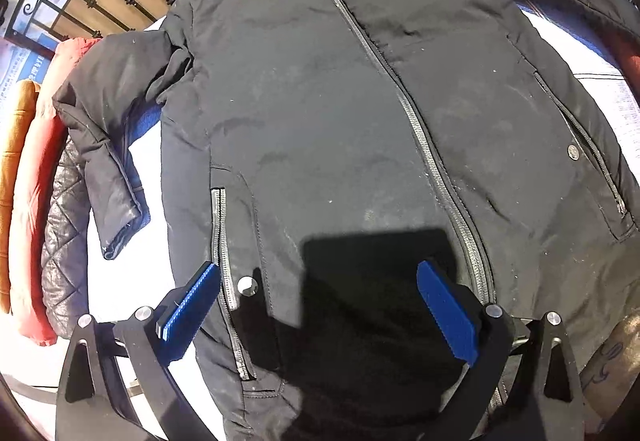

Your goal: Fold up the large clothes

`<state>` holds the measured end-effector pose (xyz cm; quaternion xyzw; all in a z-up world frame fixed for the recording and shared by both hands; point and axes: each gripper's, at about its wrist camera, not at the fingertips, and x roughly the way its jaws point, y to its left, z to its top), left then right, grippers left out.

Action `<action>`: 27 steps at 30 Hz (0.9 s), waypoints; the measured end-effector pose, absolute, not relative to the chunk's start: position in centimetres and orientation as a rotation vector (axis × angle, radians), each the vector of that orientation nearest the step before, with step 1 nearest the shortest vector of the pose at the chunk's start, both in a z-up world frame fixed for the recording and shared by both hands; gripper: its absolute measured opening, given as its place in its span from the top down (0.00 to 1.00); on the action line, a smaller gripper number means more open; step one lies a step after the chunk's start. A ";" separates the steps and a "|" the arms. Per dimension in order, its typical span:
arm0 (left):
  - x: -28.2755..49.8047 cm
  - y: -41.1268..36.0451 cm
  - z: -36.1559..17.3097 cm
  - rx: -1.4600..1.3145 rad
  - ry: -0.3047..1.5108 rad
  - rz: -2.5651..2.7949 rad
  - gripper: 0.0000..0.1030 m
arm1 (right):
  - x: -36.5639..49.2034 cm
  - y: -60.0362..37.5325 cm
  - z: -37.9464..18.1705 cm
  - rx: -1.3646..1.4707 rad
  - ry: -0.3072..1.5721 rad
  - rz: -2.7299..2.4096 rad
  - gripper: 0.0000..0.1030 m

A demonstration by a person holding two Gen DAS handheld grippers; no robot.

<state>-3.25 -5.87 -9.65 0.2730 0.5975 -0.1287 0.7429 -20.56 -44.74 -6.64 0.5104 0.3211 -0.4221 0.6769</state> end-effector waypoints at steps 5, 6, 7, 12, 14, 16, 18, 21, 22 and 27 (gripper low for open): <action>-3.2 -5.8 -9.9 0.565 1.311 -0.285 0.06 | -15.5 -42.8 -0.7 0.938 0.717 -0.897 0.83; -3.1 -5.8 -9.7 0.558 1.307 -0.286 0.06 | -14.1 -42.1 0.6 0.892 0.714 -0.870 0.83; -3.0 -5.8 -9.6 0.553 1.302 -0.287 0.06 | -12.9 -41.6 1.5 0.857 0.711 -0.845 0.84; -1.9 -5.2 -9.5 0.516 1.297 -0.271 0.06 | -4.3 -35.8 6.3 0.645 0.724 -0.651 0.84; -1.7 -5.0 -9.6 0.504 1.305 -0.268 0.06 | -0.8 -33.1 7.3 0.577 0.740 -0.567 0.84; -1.6 -4.7 -9.8 0.496 1.315 -0.264 0.06 | 2.3 -30.4 7.6 0.528 0.754 -0.491 0.85; -1.4 -4.4 -10.0 0.490 1.323 -0.258 0.06 | 5.8 -27.2 7.7 0.489 0.779 -0.399 0.85; -1.0 -3.7 -10.0 0.464 1.327 -0.244 0.06 | 10.6 -21.9 7.2 0.449 0.822 -0.272 0.85; -0.8 -3.4 -10.0 0.452 1.330 -0.235 0.06 | 11.8 -20.5 7.0 0.435 0.831 -0.244 0.85; -0.9 -1.6 -10.3 0.407 1.340 -0.183 0.06 | 17.9 -12.3 5.3 0.367 0.909 -0.078 0.85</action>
